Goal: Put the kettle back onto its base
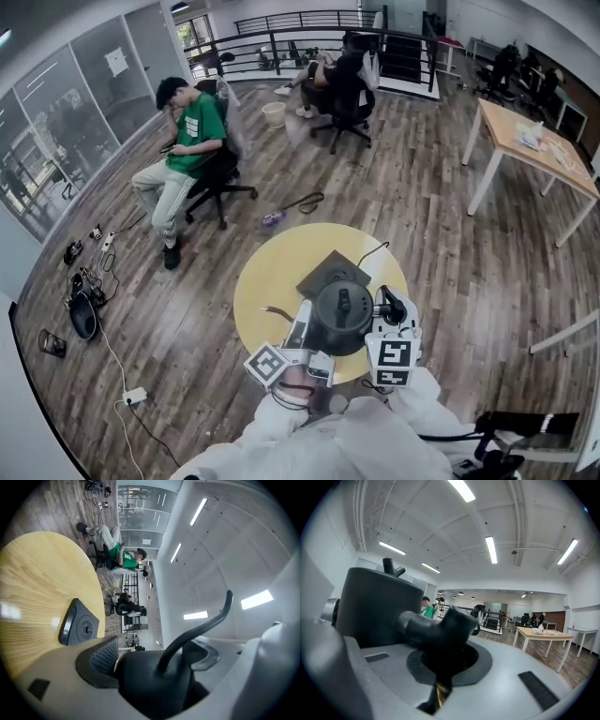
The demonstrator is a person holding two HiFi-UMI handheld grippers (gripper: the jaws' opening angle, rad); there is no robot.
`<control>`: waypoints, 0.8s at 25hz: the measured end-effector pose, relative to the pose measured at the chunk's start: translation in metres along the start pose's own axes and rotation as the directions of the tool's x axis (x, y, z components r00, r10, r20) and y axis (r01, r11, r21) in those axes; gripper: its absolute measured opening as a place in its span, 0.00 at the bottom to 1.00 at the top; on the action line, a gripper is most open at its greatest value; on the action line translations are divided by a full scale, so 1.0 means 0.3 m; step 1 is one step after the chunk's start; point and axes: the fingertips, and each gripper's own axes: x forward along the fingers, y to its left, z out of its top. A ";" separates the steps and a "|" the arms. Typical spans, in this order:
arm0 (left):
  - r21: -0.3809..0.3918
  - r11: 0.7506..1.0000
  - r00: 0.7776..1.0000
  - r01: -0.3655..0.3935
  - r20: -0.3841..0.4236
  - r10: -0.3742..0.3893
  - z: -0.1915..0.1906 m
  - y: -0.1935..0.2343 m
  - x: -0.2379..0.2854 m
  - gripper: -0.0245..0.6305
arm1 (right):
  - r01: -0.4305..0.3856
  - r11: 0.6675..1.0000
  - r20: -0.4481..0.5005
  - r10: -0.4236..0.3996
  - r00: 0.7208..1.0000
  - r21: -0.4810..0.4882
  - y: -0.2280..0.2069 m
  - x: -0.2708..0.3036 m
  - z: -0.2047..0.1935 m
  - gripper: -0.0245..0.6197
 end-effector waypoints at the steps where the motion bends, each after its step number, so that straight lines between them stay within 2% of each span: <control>1: -0.001 1.000 1.000 0.000 0.001 0.000 0.004 0.008 0.015 0.67 | -0.004 1.000 -0.001 0.004 1.000 0.000 -0.006 0.018 -0.002 0.05; 9: 0.015 1.000 1.000 -0.007 -0.007 0.007 0.025 0.010 0.107 0.67 | -0.001 0.999 0.011 0.001 1.000 0.033 -0.038 0.105 -0.013 0.05; 16: 0.078 0.997 0.999 -0.006 -0.033 0.009 0.078 0.018 0.234 0.67 | 0.049 0.997 0.058 -0.052 0.997 0.063 -0.074 0.208 0.005 0.05; 18: 0.123 0.992 0.999 0.003 -0.051 0.003 0.097 0.029 0.270 0.67 | 0.066 0.996 0.071 -0.070 0.995 0.061 -0.082 0.239 0.003 0.05; 20: 0.212 0.977 0.997 -0.010 -0.079 0.027 0.119 0.067 0.298 0.67 | 0.086 0.995 0.075 -0.089 0.993 0.044 -0.091 0.269 -0.003 0.05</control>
